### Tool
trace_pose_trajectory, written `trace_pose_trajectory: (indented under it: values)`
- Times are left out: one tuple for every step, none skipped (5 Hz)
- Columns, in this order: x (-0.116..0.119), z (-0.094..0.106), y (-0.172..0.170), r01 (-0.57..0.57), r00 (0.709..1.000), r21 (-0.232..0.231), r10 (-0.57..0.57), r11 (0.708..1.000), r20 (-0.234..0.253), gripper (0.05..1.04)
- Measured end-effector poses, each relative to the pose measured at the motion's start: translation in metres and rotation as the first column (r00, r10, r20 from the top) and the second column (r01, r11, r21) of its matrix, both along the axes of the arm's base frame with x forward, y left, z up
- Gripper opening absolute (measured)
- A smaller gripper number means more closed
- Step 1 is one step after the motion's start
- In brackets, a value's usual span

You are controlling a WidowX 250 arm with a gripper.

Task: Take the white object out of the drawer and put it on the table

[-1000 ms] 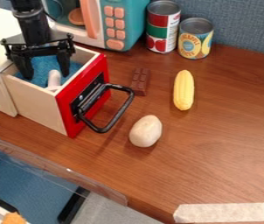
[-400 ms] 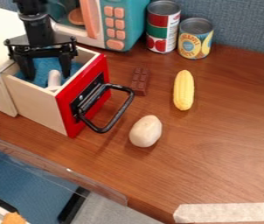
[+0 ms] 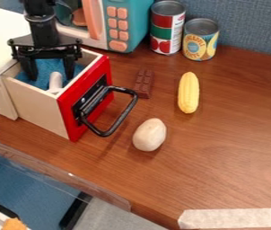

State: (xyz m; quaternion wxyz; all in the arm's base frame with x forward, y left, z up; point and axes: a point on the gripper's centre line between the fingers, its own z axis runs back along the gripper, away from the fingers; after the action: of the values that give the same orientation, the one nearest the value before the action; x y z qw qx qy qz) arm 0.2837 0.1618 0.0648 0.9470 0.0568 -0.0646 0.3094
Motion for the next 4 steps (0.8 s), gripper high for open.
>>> trace_pose_trajectory:
  values:
    - [0.0, -0.0022, 0.0011, 0.002, 1.0, 0.003, -0.002, 1.0, -0.008, 0.759]
    - [0.0003, -0.0023, 0.0014, -0.001, 1.0, 0.004, 0.001, 1.0, -0.008, 0.451]
    - [0.0006, -0.003, 0.0027, -0.005, 1.0, 0.011, 0.005, 1.0, -0.007, 0.201]
    - [0.0009, -0.0032, 0.0034, -0.008, 1.0, 0.016, 0.008, 1.0, -0.004, 0.068]
